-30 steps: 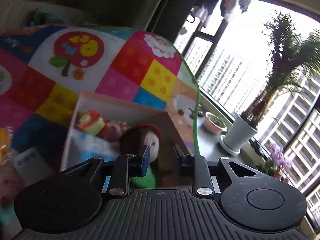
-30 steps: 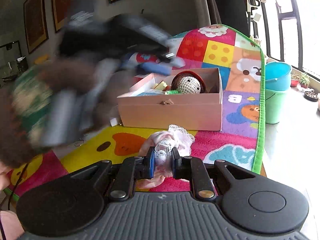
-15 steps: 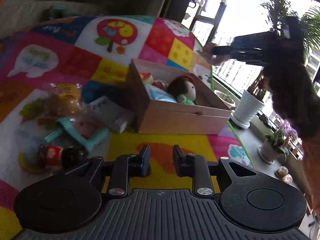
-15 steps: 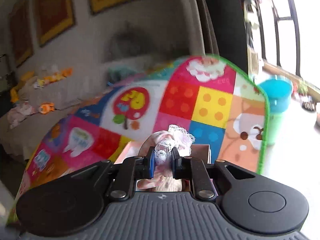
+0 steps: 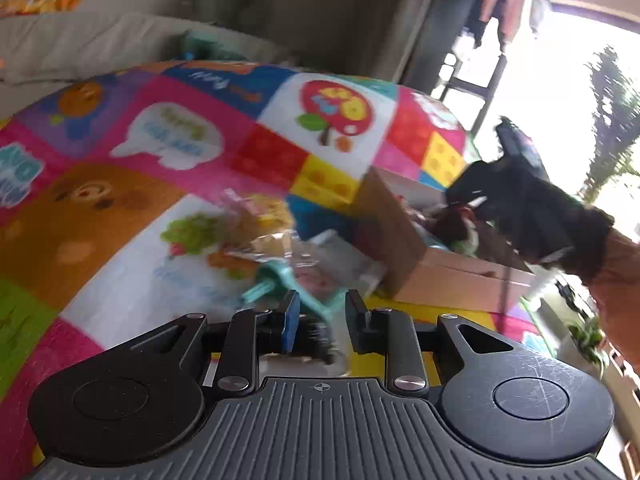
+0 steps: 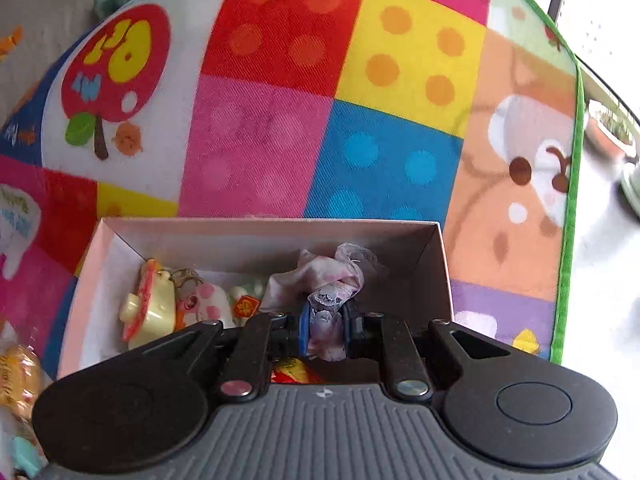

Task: Organize objects
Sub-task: 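Carry the white lace cloth over the pink box and open the right tool, then grasp the red-and-black figurine with the left tool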

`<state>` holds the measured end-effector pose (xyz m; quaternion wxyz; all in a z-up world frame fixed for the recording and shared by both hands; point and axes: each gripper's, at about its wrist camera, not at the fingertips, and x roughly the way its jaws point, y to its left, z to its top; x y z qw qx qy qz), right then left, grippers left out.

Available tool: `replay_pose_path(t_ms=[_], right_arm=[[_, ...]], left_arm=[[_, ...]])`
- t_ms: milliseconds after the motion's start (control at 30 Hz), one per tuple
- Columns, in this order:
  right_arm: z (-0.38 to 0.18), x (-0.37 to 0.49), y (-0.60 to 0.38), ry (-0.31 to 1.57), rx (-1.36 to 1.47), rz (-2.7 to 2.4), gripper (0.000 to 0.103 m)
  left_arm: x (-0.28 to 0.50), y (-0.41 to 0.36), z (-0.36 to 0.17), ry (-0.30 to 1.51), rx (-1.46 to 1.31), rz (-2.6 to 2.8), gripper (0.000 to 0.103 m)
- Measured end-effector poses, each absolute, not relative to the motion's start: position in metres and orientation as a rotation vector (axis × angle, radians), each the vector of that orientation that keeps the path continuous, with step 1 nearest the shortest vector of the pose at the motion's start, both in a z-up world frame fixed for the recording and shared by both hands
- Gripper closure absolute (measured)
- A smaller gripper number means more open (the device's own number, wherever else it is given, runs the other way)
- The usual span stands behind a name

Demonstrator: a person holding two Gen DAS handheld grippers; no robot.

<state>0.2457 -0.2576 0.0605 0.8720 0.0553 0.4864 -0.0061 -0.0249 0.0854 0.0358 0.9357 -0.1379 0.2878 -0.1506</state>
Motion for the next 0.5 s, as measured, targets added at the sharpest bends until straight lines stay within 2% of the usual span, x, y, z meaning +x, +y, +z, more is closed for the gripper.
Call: replay_pose_path(t_ms=[67, 133, 200, 267, 333, 433, 500], right_arm=[[0.086, 0.228, -0.260, 0.923, 0.117, 0.018, 0.073], [0.114, 0.202, -0.261, 0.811, 0.104, 0.036, 0.053], [0.138, 0.170, -0.262, 0.707, 0.096, 0.073, 0.045], [0.152, 0.135, -0.260, 0.620, 0.077, 0.115, 0.041], [0.155, 0.104, -0.257, 0.551, 0.058, 0.151, 0.028], [0.139, 0.051, -0.251, 0.478, 0.027, 0.206, 0.013], [0.115, 0.019, -0.246, 0.468, 0.021, 0.233, 0.007]], left_arm=[[-0.024, 0.093, 0.034, 0.590, -0.301, -0.273, 0.075], [-0.023, 0.102, 0.032, 0.588, -0.319, -0.228, 0.075], [-0.022, 0.108, 0.032, 0.587, -0.344, -0.193, 0.075], [-0.023, 0.111, 0.034, 0.582, -0.357, -0.174, 0.075], [-0.024, 0.110, 0.036, 0.586, -0.340, -0.170, 0.075], [-0.025, 0.100, 0.038, 0.615, -0.292, -0.188, 0.075], [-0.025, 0.091, 0.040, 0.636, -0.256, -0.205, 0.075]])
